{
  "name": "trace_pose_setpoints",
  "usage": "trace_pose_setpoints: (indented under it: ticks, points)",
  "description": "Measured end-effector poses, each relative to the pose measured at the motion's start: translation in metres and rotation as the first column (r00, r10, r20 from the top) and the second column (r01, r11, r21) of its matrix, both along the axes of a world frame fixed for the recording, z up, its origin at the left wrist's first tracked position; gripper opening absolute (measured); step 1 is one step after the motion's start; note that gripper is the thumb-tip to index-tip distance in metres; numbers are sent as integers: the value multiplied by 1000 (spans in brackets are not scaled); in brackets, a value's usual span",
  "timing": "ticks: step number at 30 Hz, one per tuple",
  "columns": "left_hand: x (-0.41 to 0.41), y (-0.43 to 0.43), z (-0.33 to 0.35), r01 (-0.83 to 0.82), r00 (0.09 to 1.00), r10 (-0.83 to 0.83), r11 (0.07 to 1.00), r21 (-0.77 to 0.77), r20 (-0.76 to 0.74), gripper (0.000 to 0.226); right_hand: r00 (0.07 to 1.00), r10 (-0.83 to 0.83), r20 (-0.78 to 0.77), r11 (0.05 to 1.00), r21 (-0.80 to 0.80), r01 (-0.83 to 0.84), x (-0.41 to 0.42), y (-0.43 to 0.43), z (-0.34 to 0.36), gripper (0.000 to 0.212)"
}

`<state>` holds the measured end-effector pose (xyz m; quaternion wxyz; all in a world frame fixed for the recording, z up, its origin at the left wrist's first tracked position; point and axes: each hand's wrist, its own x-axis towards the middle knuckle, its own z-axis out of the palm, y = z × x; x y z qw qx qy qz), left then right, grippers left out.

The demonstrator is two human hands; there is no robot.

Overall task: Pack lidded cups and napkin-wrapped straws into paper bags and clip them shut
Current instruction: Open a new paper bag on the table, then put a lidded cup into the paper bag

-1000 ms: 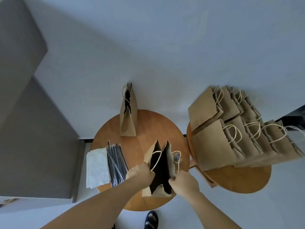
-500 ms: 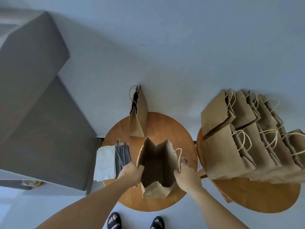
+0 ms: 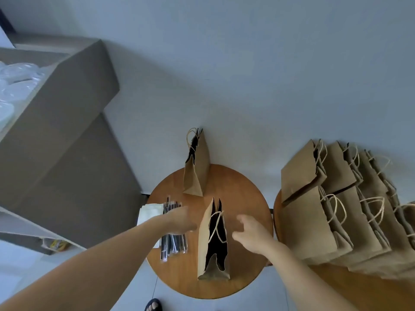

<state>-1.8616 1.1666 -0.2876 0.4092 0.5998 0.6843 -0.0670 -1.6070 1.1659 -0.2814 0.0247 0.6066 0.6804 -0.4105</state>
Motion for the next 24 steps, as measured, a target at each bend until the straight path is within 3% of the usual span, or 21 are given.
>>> trace_pose_setpoints:
  ticks: [4, 9, 14, 24]
  points:
    - [-2, 16, 51, 36, 984, 8, 971, 238, -181, 52, 993, 86, 83, 961, 256, -105, -27, 30, 42, 55]
    - [-23, 24, 115, 80, 963, 33, 914, 398, -268, 58, 975, 189, 118, 903, 370, -220, -75, 56, 95, 55]
    - [-73, 27, 187, 38, 956, 125, 843, 537, -264, 68, 951, 290, 109, 827, 471, -306, -137, 74, 150, 56]
    - [-257, -11, 301, -87, 877, 424, 599, 796, -224, 62, 877, 479, 32, 559, 760, -333, -335, 73, 275, 49]
